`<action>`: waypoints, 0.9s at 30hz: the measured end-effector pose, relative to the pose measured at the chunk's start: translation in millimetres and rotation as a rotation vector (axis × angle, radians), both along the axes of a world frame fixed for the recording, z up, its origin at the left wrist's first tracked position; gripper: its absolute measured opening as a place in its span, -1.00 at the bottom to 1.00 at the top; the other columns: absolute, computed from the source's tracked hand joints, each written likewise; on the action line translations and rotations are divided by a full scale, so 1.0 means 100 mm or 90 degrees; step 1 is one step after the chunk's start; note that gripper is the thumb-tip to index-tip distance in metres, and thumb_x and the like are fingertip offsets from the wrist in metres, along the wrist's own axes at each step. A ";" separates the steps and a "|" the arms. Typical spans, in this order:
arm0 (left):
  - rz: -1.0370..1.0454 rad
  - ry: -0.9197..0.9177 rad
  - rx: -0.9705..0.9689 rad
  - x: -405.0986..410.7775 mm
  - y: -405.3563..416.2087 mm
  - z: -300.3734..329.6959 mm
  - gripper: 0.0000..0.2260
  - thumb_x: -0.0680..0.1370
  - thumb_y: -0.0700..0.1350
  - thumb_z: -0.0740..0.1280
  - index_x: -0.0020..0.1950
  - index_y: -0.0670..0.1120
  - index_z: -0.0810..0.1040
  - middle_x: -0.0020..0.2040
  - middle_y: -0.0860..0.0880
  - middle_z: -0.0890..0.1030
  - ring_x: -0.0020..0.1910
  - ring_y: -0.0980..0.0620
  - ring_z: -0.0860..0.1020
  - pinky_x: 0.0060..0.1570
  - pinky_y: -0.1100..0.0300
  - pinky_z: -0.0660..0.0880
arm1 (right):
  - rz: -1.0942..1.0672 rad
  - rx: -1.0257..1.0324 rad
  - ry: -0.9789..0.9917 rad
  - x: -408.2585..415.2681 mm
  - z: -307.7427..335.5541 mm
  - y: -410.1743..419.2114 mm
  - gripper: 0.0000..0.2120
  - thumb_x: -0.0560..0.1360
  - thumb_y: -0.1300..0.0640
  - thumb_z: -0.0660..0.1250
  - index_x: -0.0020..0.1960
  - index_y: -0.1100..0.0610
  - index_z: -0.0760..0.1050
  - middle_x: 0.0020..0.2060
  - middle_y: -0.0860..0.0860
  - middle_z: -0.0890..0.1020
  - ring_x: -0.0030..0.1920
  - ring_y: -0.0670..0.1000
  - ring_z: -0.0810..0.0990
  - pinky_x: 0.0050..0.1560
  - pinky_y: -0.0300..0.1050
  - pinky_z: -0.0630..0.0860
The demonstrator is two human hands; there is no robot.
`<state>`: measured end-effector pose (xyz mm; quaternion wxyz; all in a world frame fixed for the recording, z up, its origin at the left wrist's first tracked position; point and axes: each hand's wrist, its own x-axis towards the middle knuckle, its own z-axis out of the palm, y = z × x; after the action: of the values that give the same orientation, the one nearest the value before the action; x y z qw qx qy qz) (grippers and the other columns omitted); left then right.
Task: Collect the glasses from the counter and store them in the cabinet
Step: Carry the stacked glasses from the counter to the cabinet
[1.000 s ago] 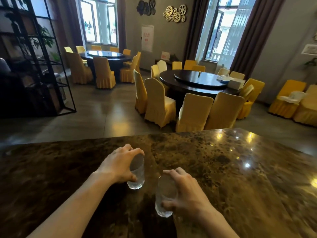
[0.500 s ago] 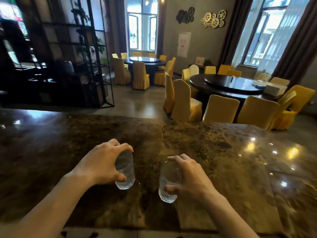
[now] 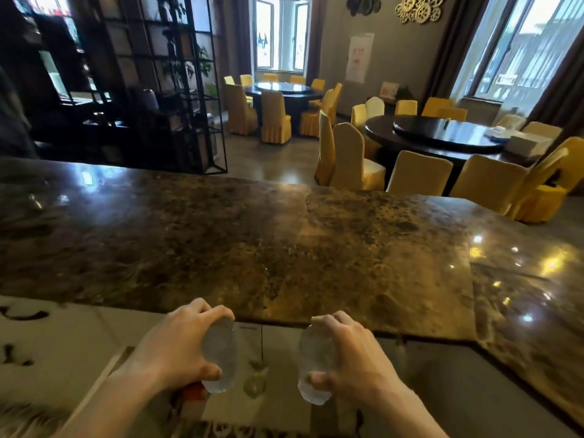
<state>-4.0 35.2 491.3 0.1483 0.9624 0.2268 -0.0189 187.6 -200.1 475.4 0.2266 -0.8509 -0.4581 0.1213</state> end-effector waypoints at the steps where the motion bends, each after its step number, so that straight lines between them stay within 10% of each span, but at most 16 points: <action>1: -0.001 -0.003 -0.011 -0.05 -0.01 -0.06 -0.25 0.19 0.30 0.54 0.31 0.41 0.29 0.09 0.31 0.34 0.08 0.23 0.38 -0.06 0.33 0.43 | -0.011 -0.009 0.010 -0.06 -0.07 -0.02 -0.13 0.20 -0.27 0.57 0.45 -0.15 0.37 0.18 -0.24 0.44 0.15 -0.08 0.52 0.15 -0.14 0.56; 10: 0.024 -0.043 -0.088 -0.56 0.04 -1.12 -0.23 0.28 0.26 0.56 0.38 0.38 0.24 0.20 0.30 0.30 0.21 0.22 0.35 0.11 0.27 0.50 | -0.098 -0.040 0.094 -0.64 -1.08 0.16 -0.21 0.25 -0.18 0.55 0.43 -0.17 0.37 0.16 -0.23 0.43 0.12 -0.09 0.56 0.11 -0.24 0.53; 19: 0.111 0.005 -0.237 -0.68 -0.03 -3.34 -0.41 0.43 0.00 0.53 0.41 0.19 0.40 0.42 0.00 0.31 0.32 -0.10 0.42 0.23 0.01 0.45 | -0.158 -0.118 0.133 -0.79 -3.08 0.44 -0.34 0.35 -0.18 0.54 0.37 -0.15 0.35 0.05 -0.19 0.32 0.09 0.03 0.52 -0.09 -0.09 0.33; 27: 0.064 0.039 -0.147 -0.18 -0.21 -5.31 -0.28 0.32 0.11 0.56 0.45 0.14 0.42 0.31 -0.02 0.42 0.22 -0.10 0.46 0.05 -0.01 0.56 | -0.151 -0.122 0.123 -0.10 -5.16 0.51 -0.33 0.29 -0.07 0.62 0.34 -0.01 0.49 0.13 -0.04 0.55 0.08 0.06 0.58 0.03 0.01 0.58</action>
<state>-21.9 14.7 -39.8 0.2520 0.9253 0.2754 -0.0670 178.0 -149.5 -40.7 0.1997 -0.9012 -0.3169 0.2179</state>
